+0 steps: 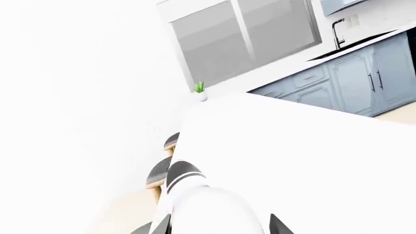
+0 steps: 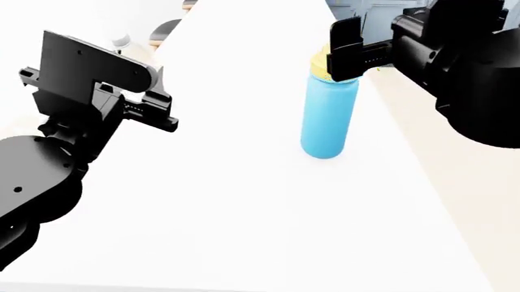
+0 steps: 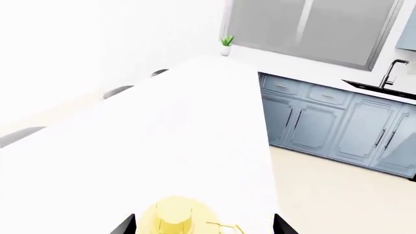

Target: Move the drinks to the dining counter.

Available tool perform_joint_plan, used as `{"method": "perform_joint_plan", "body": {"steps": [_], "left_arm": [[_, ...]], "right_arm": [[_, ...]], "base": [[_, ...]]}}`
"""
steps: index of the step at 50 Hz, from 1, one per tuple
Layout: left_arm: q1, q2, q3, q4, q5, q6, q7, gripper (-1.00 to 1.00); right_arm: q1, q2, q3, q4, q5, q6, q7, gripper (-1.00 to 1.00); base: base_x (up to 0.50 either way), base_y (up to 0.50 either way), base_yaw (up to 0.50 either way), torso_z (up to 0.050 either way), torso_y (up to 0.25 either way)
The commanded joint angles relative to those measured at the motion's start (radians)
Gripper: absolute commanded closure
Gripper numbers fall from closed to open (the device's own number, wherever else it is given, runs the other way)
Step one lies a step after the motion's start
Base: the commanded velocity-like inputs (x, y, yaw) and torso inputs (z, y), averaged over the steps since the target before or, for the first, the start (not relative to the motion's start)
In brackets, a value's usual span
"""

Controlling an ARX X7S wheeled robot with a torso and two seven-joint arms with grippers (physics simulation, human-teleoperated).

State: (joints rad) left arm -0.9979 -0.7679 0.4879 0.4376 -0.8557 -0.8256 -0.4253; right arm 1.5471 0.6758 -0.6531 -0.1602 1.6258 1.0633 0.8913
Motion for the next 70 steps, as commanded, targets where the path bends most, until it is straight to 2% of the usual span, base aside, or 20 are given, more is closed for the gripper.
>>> {"method": "perform_joint_plan", "body": {"steps": [1,29,70], "left_arm": [[0.024,0.025,0.003,-0.025,-0.002,0.026,0.010,1.00],[0.057,0.077,0.095,-0.088,0.021,0.040,0.089,1.00],[0.030,0.069,0.154,-0.058,0.065,0.010,0.094,1.00]], "right_arm": [[0.019,0.032,0.028,-0.057,0.071,0.007,0.072,-1.00],[0.046,0.038,0.026,-0.055,0.064,0.003,0.071,-1.00],[0.049,0.035,0.009,-0.043,0.046,-0.007,0.051,-1.00]], "base": [[0.00,0.00,0.00,0.000,0.000],[0.00,0.00,0.00,0.000,0.001],[0.00,0.00,0.00,0.000,0.000]]}}
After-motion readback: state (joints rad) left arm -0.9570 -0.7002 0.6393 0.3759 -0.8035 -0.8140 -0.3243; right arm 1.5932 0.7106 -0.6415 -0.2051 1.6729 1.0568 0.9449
